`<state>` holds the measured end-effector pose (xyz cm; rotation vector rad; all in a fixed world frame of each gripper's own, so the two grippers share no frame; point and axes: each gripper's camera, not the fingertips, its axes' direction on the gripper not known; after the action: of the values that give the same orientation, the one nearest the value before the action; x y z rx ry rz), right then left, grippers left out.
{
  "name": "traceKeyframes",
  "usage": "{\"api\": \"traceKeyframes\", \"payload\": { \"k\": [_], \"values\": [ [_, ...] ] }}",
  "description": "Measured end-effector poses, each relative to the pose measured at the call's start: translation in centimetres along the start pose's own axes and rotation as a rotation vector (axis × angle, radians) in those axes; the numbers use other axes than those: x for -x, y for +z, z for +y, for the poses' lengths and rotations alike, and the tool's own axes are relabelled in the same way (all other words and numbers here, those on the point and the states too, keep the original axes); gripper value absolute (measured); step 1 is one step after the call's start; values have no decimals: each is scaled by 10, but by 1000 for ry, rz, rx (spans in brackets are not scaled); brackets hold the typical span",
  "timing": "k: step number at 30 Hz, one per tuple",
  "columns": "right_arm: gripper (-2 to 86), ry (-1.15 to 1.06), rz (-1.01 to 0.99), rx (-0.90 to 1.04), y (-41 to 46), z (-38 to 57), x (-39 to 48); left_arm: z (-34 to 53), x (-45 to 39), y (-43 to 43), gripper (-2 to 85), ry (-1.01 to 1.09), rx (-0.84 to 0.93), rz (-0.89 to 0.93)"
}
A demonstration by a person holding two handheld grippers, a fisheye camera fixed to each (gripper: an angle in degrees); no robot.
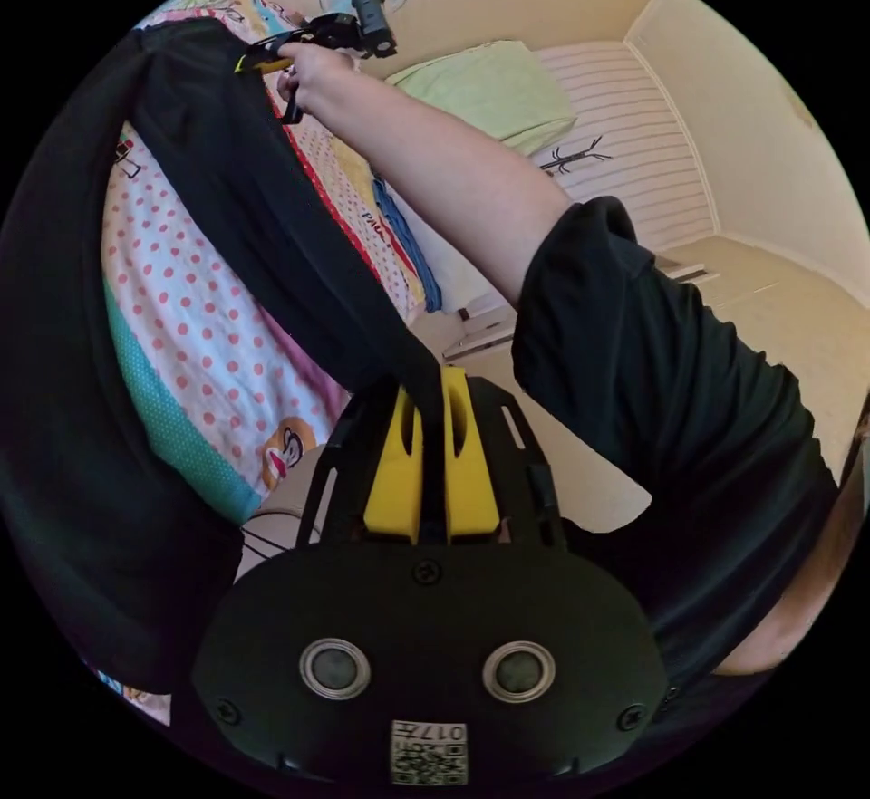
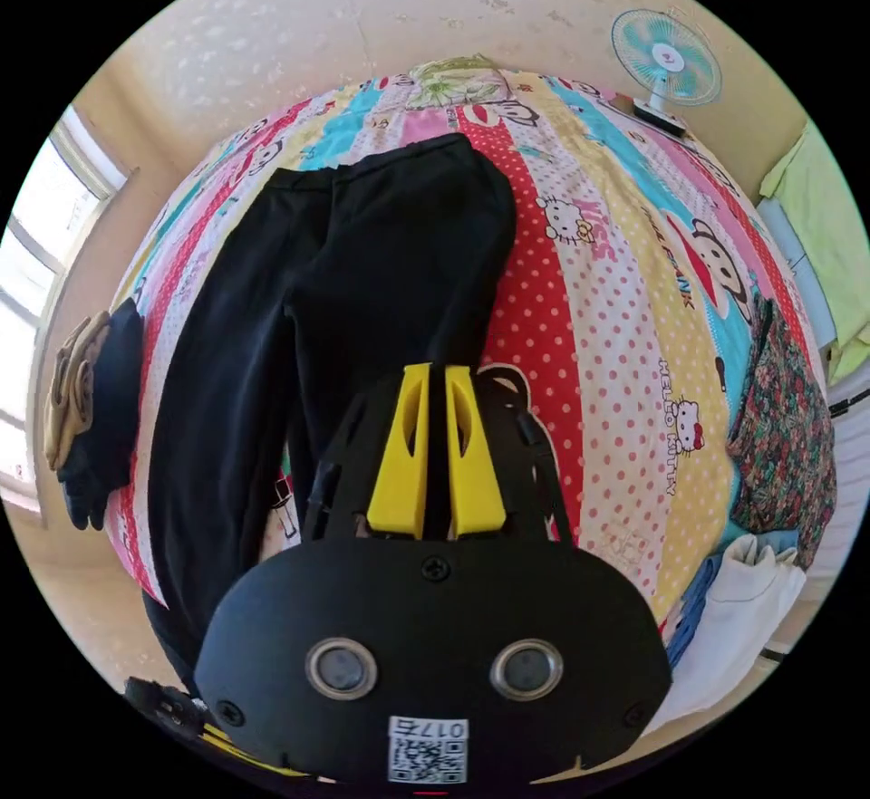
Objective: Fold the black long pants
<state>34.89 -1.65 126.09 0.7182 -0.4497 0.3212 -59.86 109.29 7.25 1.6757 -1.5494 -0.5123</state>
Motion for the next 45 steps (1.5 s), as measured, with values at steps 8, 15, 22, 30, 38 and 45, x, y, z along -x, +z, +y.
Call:
{"api": "traceKeyframes", "payload": {
  "k": [8,15,22,30,38,45],
  "values": [
    [25,-400,-166,-231,-27,-21,190,92,28,-108,5,-64,-193,60],
    [28,-363,-329,-148,55,-7,270,154,51,-151,11,-229,-217,-30],
    [41,-534,-427,-150,18,65,225,204,88,-163,61,-424,-195,-93],
    [121,-88,-577,-160,0,217,66,166,93,-198,119,-356,-360,-208],
    [39,-322,-731,-37,-31,276,62,139,73,-182,46,-289,-203,-151],
    [47,-516,-649,207,-54,306,34,165,66,-132,51,-389,46,-133]
  ]
}}
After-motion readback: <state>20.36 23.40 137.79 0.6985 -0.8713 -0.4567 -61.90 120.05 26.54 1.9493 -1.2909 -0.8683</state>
